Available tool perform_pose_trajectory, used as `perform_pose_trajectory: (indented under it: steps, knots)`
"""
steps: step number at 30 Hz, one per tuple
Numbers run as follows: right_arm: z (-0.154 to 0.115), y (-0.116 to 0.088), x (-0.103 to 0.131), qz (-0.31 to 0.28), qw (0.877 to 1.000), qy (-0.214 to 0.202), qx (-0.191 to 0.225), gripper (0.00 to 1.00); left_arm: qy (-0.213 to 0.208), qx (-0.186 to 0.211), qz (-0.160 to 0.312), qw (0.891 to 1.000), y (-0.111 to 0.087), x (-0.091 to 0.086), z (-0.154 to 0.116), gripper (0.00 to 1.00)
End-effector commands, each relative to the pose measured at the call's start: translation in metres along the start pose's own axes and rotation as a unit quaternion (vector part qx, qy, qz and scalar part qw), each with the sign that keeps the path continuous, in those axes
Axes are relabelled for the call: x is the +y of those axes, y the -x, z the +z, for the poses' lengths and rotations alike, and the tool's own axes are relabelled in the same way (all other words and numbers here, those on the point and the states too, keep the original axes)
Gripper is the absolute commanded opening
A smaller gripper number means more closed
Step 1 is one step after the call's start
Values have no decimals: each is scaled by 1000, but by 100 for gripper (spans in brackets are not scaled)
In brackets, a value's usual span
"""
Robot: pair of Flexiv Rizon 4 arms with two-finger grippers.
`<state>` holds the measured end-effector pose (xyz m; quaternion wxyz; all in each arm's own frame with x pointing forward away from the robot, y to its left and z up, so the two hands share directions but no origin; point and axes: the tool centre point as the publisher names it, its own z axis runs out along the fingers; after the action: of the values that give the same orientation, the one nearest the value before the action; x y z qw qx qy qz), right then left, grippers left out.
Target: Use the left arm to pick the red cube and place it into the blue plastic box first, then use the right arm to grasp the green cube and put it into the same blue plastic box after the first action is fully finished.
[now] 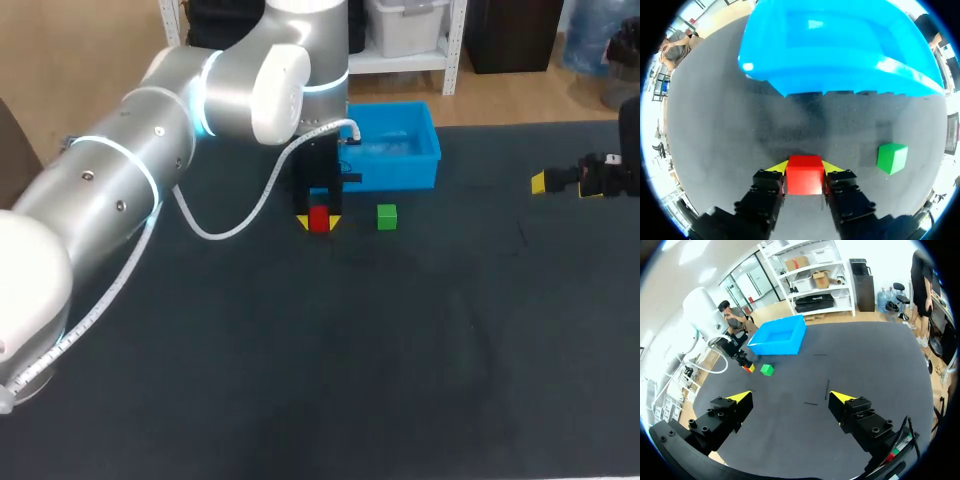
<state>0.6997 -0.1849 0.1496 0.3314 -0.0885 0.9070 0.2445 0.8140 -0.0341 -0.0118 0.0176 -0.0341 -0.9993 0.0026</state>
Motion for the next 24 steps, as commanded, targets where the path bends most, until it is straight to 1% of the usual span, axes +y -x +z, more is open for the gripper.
perform_pose_trajectory:
  steps: [1,17,24]
  knots:
    - [0,0,0,0,1000,0,1,100,3,26,1,1000,8,-4,1,0]
    - [0,0,0,0,1000,0,1,100,1,16,1,1000,-2,2,-13,0]
    - [0,0,0,0,1000,0,1,100,12,6,10,1000,-8,7,-24,0]
